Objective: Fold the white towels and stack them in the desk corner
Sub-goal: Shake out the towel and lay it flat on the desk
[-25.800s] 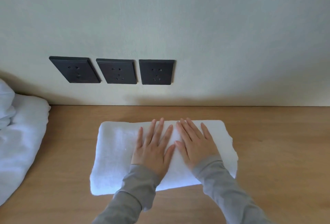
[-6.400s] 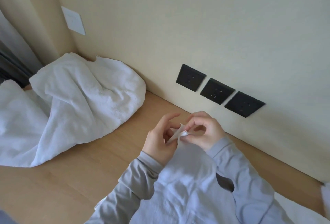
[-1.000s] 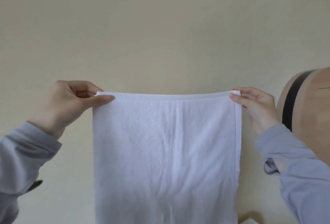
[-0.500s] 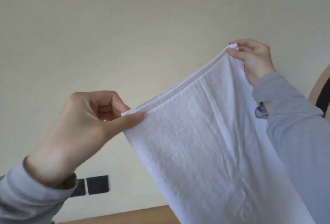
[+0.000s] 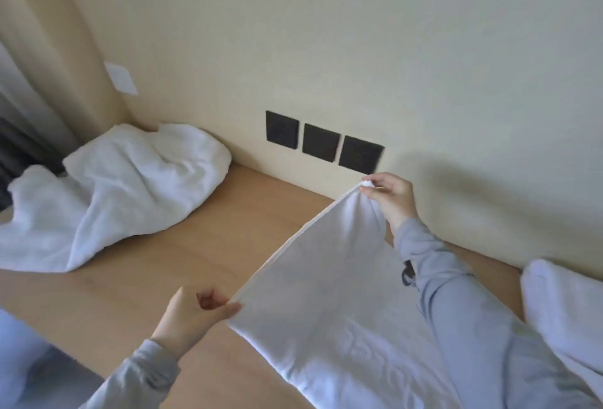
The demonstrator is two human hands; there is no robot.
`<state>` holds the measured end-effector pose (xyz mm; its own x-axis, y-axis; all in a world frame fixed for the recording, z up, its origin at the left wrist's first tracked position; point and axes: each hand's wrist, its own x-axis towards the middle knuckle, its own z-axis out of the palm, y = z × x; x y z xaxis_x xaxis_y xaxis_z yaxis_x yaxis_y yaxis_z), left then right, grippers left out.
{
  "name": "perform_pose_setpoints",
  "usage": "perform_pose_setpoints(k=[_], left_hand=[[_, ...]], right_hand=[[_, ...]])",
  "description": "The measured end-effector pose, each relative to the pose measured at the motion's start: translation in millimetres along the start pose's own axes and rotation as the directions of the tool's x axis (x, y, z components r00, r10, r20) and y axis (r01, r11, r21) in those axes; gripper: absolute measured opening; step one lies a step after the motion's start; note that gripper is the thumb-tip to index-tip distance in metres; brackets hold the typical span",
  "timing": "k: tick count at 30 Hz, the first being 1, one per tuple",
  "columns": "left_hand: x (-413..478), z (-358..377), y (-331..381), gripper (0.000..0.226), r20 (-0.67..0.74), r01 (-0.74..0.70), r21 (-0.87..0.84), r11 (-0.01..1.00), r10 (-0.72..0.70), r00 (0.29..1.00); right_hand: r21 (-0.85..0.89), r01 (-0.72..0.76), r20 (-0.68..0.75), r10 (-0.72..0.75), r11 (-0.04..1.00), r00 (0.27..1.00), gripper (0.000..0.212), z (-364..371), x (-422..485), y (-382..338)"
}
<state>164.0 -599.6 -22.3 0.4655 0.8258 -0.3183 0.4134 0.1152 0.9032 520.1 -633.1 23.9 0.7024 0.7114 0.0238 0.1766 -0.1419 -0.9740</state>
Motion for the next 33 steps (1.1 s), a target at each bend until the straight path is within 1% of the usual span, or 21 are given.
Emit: perform_pose_setpoints(k=[2, 6, 9, 12, 16, 18, 19, 20, 21, 22, 23, 24, 25, 26, 27, 28, 29, 30, 31, 32, 33], left_hand=[[11.6, -27.1, -33.0, 0.027, -0.082, 0.093, -0.026, 0.995, -0.095, 0.992], [27.8, -67.3, -79.1, 0.022, -0.153, 0.203, -0.032, 0.979, -0.205, 0.967], [38.0, -81.5, -103.6, 0.022, -0.225, 0.271, -0.051, 0.961, -0.275, 0.935], [49.4, -98.9, -126.8, 0.017, -0.322, 0.337, -0.056, 0.94, -0.336, 0.885], [58.1, -116.1, -148.9, 0.015, -0.413, 0.446, 0.066, 0.892, -0.383, 0.826], [61.2, -120.5, -154.6, 0.009, -0.426, 0.512, 0.184, 0.839, -0.402, 0.811], [62.2, -120.4, -155.6, 0.008, -0.45, 0.542, 0.276, 0.793, -0.392, 0.802], [62.7, -117.4, -155.3, 0.008, -0.499, 0.555, 0.38, 0.74, -0.341, 0.796], [62.8, -110.5, -153.9, 0.01, -0.546, 0.535, 0.474, 0.699, -0.242, 0.802], [63.2, -98.9, -150.5, 0.015, -0.559, 0.462, 0.56, 0.688, -0.098, 0.823], [64.5, -83.7, -145.4, 0.023, -0.507, 0.337, 0.647, 0.684, 0.055, 0.86], [67.2, -67.2, -139.1, 0.033, -0.387, 0.178, 0.723, 0.668, 0.178, 0.905], [71.3, -51.3, -136.1, 0.042, -0.226, 0.016, 0.773, 0.634, 0.252, 0.941], [76.1, -39.2, -135.8, 0.05, -0.089, -0.097, 0.8, 0.592, 0.277, 0.957], [81.9, -34.0, -137.3, 0.054, 0.0, -0.157, 0.812, 0.562, 0.269, 0.963], [87.0, -34.2, -141.6, 0.058, 0.052, -0.18, 0.821, 0.541, 0.242, 0.969], [90.8, -37.3, -147.8, 0.061, 0.08, -0.19, 0.832, 0.521, 0.227, 0.971], [91.7, -40.6, -154.7, 0.062, 0.092, -0.198, 0.838, 0.509, 0.227, 0.969], [91.0, -43.0, -161.4, 0.061, 0.093, -0.203, 0.838, 0.506, 0.234, 0.968], [90.3, -44.3, -166.9, 0.062, 0.087, -0.198, 0.834, 0.514, 0.233, 0.969], [90.1, -44.4, -170.2, 0.064, 0.077, -0.186, 0.83, 0.526, 0.222, 0.972]], right_hand=[[-0.034, -0.016, 0.04, 0.017, 0.999, 0.999, 0.015, 57.7, 13.1, 22.9], [-0.146, 0.002, 0.171, 0.023, 0.989, 0.985, 0.013, 159.7, 39.6, 48.2], [-0.222, 0.035, 0.256, 0.024, 0.974, 0.966, 0.014, 216.4, 52.9, 67.9], [-0.258, 0.056, 0.335, 0.035, 0.964, 0.942, 0.015, 257.7, 61.2, 85.1], [-0.363, 0.122, 0.385, 0.03, 0.924, 0.922, 0.014, 306.0, 64.2, 104.3], [-0.448, 0.168, 0.399, 0.028, 0.878, 0.917, 0.018, 322.8, 62.6, 114.4], [-0.503, 0.216, 0.413, 0.013, 0.837, 0.911, 0.021, 328.7, 61.2, 119.1], [-0.57, 0.288, 0.442, -0.008, 0.769, 0.897, 0.026, 333.0, 59.1, 122.3], [-0.637, 0.362, 0.475, -0.023, 0.68, 0.879, 0.031, 335.5, 55.2, 123.6], [-0.68, 0.426, 0.496, -0.053, 0.597, 0.866, 0.035, 336.4, 48.4, 122.4], [-0.689, 0.486, 0.509, -0.118, 0.538, 0.852, 0.039, 335.7, 37.9, 119.6], [-0.657, 0.552, 0.528, -0.209, 0.513, 0.823, 0.04, 333.6, 22.9, 116.2], [-0.577, 0.632, 0.563, -0.309, 0.517, 0.766, 0.039, 330.1, 3.8, 114.4], [-0.463, 0.722, 0.618, -0.397, 0.513, 0.679, 0.039, 324.9, -19.1, 114.5], [-0.344, 0.806, 0.703, -0.437, 0.482, 0.561, 0.038, 317.1, -44.7, 119.2], [-0.238, 0.876, 0.804, -0.42, 0.42, 0.421, 0.039, 307.1, -68.3, 126.0], [-0.15, 0.926, 0.886, -0.368, 0.346, 0.281, 0.042, 296.1, -84.2, 133.4], [-0.092, 0.955, 0.936, -0.303, 0.282, 0.18, 0.045, 285.9, -87.1, 140.0], [-0.083, 0.969, 0.957, -0.251, 0.234, 0.143, 0.049, 277.6, -75.7, 146.9], [-0.135, 0.971, 0.96, -0.216, 0.195, 0.177, 0.053, 271.9, -55.2, 152.8], [-0.233, 0.955, 0.947, -0.18, 0.182, 0.265, 0.055, 267.9, -30.6, 156.0]])
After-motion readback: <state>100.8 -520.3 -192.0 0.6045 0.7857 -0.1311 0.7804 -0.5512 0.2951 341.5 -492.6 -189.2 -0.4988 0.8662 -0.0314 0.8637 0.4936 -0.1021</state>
